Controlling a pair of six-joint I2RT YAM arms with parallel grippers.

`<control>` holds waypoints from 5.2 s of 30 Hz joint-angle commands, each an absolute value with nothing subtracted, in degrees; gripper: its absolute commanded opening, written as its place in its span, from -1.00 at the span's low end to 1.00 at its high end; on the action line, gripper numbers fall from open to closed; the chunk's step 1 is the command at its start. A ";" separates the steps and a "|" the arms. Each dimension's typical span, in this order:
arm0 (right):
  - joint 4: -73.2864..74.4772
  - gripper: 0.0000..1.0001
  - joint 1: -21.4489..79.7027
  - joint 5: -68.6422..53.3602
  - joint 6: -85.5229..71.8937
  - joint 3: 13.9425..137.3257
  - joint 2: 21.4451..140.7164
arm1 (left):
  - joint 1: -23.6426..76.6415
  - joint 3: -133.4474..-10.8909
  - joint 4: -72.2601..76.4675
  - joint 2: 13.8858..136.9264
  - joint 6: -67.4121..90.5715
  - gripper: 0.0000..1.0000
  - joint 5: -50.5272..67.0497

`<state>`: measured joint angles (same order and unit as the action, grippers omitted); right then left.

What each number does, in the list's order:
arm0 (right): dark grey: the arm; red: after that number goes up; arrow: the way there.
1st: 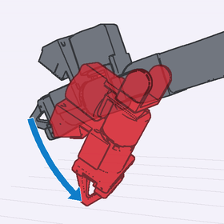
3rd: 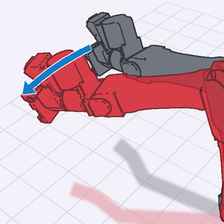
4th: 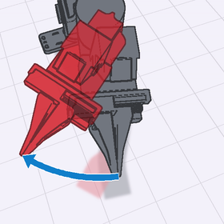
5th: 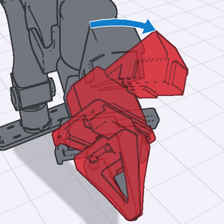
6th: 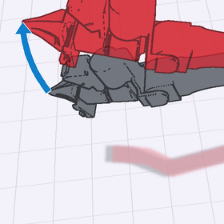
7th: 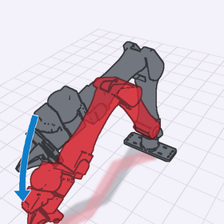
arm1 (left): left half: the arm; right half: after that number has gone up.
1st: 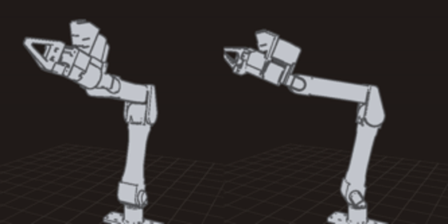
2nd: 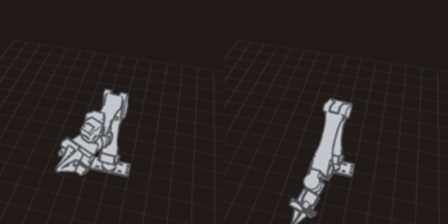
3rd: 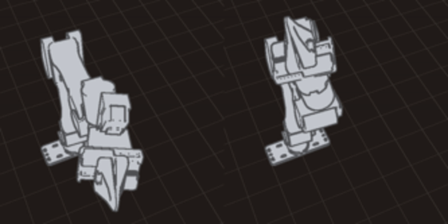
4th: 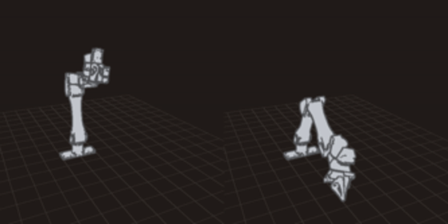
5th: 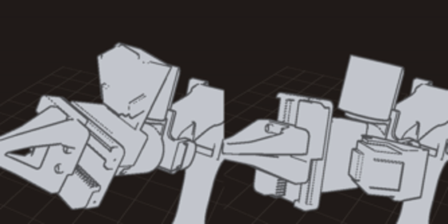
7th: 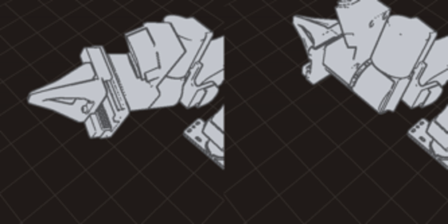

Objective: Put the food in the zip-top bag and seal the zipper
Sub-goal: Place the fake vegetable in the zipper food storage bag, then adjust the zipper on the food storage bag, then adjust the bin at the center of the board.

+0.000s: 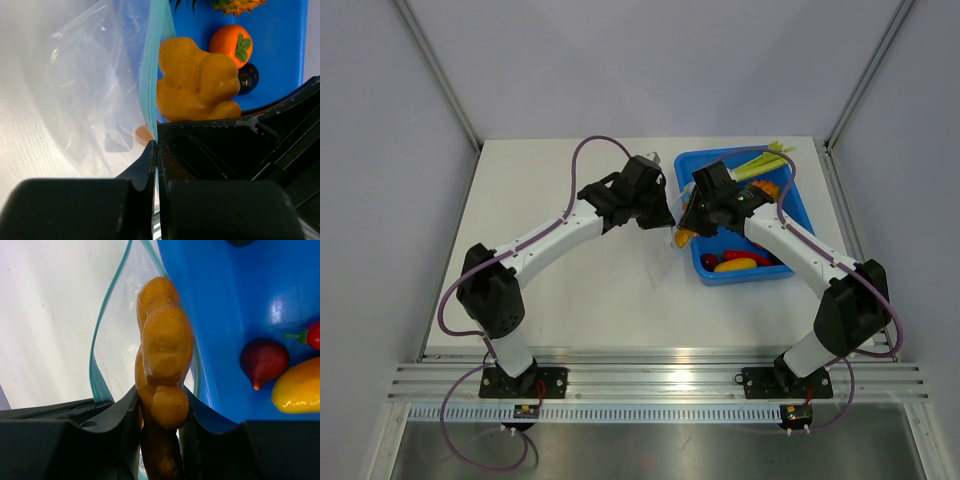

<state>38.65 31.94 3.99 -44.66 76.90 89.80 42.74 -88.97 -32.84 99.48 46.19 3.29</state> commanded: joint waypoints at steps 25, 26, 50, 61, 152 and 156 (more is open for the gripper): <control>39.46 0.31 32.87 -0.35 -37.97 80.85 92.11 | 42.80 -84.03 -20.65 93.69 40.25 -1.00 9.84; 39.81 0.31 32.87 -0.35 -37.88 81.12 91.85 | 42.80 -83.94 -20.65 93.69 40.17 -1.00 9.76; 35.77 0.22 31.55 8.88 -42.71 72.77 79.27 | 42.54 -82.97 -20.57 92.46 39.81 -1.00 10.72; 33.49 -0.63 31.46 8.70 -40.52 74.53 84.99 | 42.19 -79.99 -22.06 88.34 38.32 -1.00 9.41; 42.18 -0.63 5.27 17.66 -61.52 45.00 53.70 | 31.73 -82.00 -37.79 86.48 25.84 -1.00 14.68; 44.03 -1.00 5.27 18.28 -61.17 47.63 53.00 | 31.73 -82.35 -37.62 86.66 26.01 -1.00 14.94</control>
<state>41.85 4.80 15.03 -63.68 43.48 54.15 31.88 -81.87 -40.14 88.31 26.79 13.23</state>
